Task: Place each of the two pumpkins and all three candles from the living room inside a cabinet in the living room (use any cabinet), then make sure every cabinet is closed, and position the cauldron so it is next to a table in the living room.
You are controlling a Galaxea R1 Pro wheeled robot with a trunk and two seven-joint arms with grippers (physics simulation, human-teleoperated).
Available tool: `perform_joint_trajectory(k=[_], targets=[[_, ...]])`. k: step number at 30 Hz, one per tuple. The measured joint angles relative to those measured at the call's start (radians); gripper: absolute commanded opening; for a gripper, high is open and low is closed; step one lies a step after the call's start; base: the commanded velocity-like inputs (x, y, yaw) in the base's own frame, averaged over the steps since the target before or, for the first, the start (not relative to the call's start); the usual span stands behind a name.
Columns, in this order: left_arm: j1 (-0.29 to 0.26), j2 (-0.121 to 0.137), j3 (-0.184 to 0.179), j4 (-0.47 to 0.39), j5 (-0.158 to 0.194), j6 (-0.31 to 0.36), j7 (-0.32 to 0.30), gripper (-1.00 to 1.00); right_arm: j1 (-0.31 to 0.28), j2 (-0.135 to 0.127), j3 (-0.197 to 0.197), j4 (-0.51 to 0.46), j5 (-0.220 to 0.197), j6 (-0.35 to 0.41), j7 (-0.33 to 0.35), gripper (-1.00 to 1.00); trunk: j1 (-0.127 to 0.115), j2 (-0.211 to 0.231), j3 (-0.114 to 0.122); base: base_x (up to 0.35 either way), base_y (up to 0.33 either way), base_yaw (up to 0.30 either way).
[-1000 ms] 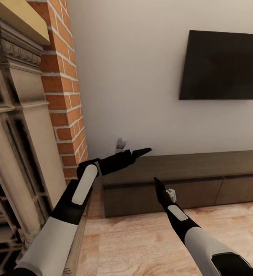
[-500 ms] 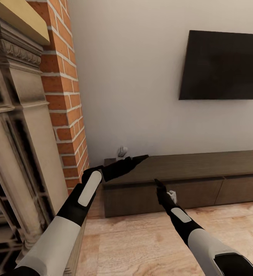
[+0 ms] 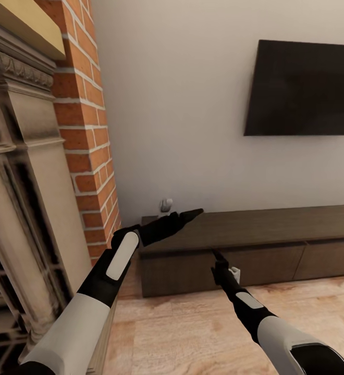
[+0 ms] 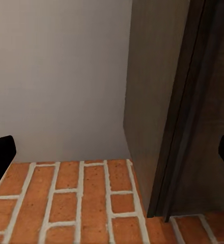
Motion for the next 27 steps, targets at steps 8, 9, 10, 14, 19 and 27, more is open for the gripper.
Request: perform_joint_trajectory(k=[8, 9, 10, 14, 19, 27], targets=[[-0.001, 0.000, 0.000, 0.001, -0.002, -0.001, -0.016, 1.00, 0.000, 0.000, 0.000, 0.006, 0.000, -0.003, -0.001, 1.00, 0.000, 0.000, 0.000, 0.034, 0.000, 0.000], [-0.001, 0.000, 0.000, 0.001, -0.002, -0.001, -0.016, 1.00, 0.000, 0.000, 0.000, 0.006, 0.000, -0.004, -0.001, 1.00, 0.000, 0.000, 0.000, 0.105, 0.017, 0.000], [-0.002, 0.000, 0.000, 0.001, -0.002, -0.001, -0.017, 1.00, 0.000, 0.000, 0.001, 0.006, 0.000, -0.008, -0.001, 1.00, 0.000, 0.000, 0.000, 0.134, 0.035, 0.000], [-0.003, -0.001, 0.000, 0.001, -0.002, -0.001, -0.016, 1.00, 0.000, 0.000, 0.004, 0.006, 0.002, -0.033, -0.001, 1.00, 0.000, 0.000, 0.000, 0.238, 0.058, 0.000], [-0.003, -0.005, -0.001, 0.001, -0.002, -0.001, -0.017, 1.00, 0.000, 0.000, 0.005, 0.006, 0.003, -0.053, -0.002, 1.00, 0.000, 0.000, 0.000, 0.076, 0.011, 0.000], [-0.003, -0.007, -0.002, 0.002, -0.002, -0.001, -0.016, 1.00, 0.000, 0.003, 0.009, 0.006, 0.006, -0.126, -0.003, 1.00, 0.000, 0.000, 0.000, 0.266, 0.000, 0.000]])
